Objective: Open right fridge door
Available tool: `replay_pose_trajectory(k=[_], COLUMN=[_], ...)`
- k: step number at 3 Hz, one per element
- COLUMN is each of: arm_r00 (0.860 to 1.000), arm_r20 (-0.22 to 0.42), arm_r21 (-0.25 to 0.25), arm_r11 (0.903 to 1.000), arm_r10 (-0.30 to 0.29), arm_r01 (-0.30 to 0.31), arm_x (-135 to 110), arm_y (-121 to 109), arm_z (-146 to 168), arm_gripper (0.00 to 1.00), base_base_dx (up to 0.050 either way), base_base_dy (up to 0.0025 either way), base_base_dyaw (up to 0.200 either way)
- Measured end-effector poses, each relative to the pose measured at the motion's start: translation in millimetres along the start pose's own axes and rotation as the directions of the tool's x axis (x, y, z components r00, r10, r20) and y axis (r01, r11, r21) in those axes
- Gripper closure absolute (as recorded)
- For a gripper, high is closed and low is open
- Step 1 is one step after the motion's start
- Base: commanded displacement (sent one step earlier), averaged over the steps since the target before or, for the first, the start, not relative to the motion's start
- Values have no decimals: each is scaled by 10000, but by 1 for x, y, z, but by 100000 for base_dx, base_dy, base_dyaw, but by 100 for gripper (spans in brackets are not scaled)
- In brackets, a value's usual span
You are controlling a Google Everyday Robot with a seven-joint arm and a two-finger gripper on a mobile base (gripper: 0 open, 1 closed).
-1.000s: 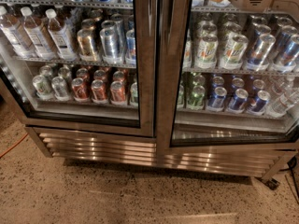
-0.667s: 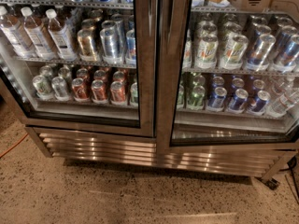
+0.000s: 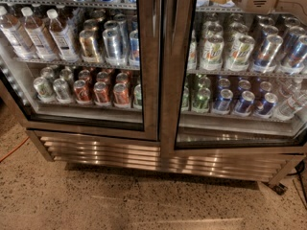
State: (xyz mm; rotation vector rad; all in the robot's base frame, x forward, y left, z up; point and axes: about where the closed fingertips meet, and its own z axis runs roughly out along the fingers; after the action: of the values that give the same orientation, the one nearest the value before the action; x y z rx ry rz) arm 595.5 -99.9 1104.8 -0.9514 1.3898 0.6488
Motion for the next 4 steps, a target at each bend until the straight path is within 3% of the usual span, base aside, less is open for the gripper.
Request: replay_pose_trajectory(k=[1,2,3,4], arm_r00=[9992,9948,9873,9804], arm_r20=[-403,-1010,-1567,-1951], arm_r21=[242,898,1864,2934], arm_r11=[9997,9956,9809,9522], arm_r10=[-78,-164,-268,-273], arm_r01=[87,255,562,849], arm_x=[4,13,19,26], arm_y=[0,-3,-4,-8], arm_z=[-1,-11,-24,-34], arm_gripper=[100,100,100,100], base_base_dx=[0,0,0,0], base_base_dy=[0,0,0,0], base_base_dyaw=[0,0,0,0])
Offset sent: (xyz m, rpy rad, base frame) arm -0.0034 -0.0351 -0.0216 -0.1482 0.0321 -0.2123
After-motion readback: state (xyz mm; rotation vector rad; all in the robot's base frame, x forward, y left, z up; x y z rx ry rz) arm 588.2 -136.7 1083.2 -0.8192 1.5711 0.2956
